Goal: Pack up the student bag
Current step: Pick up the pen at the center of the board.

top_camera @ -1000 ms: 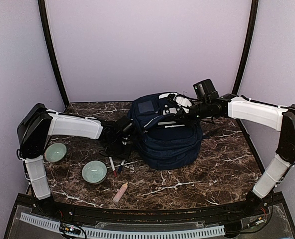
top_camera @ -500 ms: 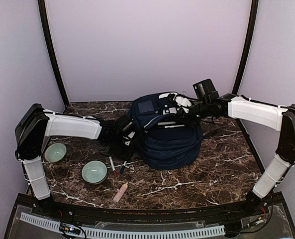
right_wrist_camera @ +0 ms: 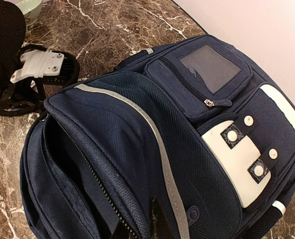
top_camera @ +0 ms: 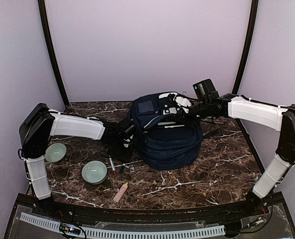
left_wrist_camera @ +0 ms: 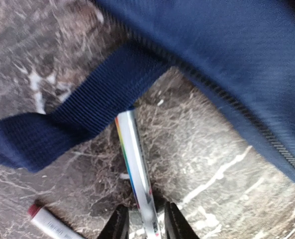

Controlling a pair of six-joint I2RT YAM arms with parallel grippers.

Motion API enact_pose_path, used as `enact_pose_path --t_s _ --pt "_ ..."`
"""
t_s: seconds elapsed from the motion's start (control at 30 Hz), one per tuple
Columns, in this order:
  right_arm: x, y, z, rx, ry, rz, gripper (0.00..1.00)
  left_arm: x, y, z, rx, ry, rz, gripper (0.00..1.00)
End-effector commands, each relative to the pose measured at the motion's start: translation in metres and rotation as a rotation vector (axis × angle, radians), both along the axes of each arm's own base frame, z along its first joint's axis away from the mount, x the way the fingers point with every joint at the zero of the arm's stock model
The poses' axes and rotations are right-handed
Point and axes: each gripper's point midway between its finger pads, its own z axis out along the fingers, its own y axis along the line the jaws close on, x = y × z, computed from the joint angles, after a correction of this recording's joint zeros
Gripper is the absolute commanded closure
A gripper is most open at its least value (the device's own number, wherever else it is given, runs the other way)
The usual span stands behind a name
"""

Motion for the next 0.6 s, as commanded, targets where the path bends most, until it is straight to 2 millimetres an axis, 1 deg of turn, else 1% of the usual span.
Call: enact_pose_path --t_s 0.0,0.13,0.2,0.27,0.33,0.4,0.5,0.57 --pt "-0.005 0.011 0.029 0.089 -0.034 0.037 1.00 -0.003 0.001 -0.003 0.016 0.035 0.004 0.77" --pt "-0.006 0.011 0.028 0.090 -0.032 0.040 1.00 -0.003 0.000 -0.007 0.029 0.045 -0.003 0.85" --pt "-0.005 0.011 0.028 0.091 -0.032 0.039 1.00 -0.003 0.000 -0.007 0.030 0.054 -0.008 0.93" --pt "-0.006 0.011 0.029 0.090 -0.032 0.039 1.00 -0.005 -0.002 -0.004 0.023 0.065 -0.012 0.99" --pt "-0.005 0.011 0.029 0.089 -0.035 0.039 1.00 -0.006 -0.003 0.004 0.008 0.059 -0.004 1.00" --pt "-0.005 0.010 0.028 0.088 -0.034 0.037 1.00 -0.007 -0.001 0.018 -0.003 0.049 0.004 1.00" --pt "-0.005 0.010 0.028 0.085 -0.035 0.035 1.00 -0.011 0.001 0.044 -0.021 0.041 0.003 1.00" --pt "-0.004 0.010 0.028 0.086 -0.037 0.034 1.00 -0.021 -0.004 0.062 -0.080 0.065 -0.024 1.00"
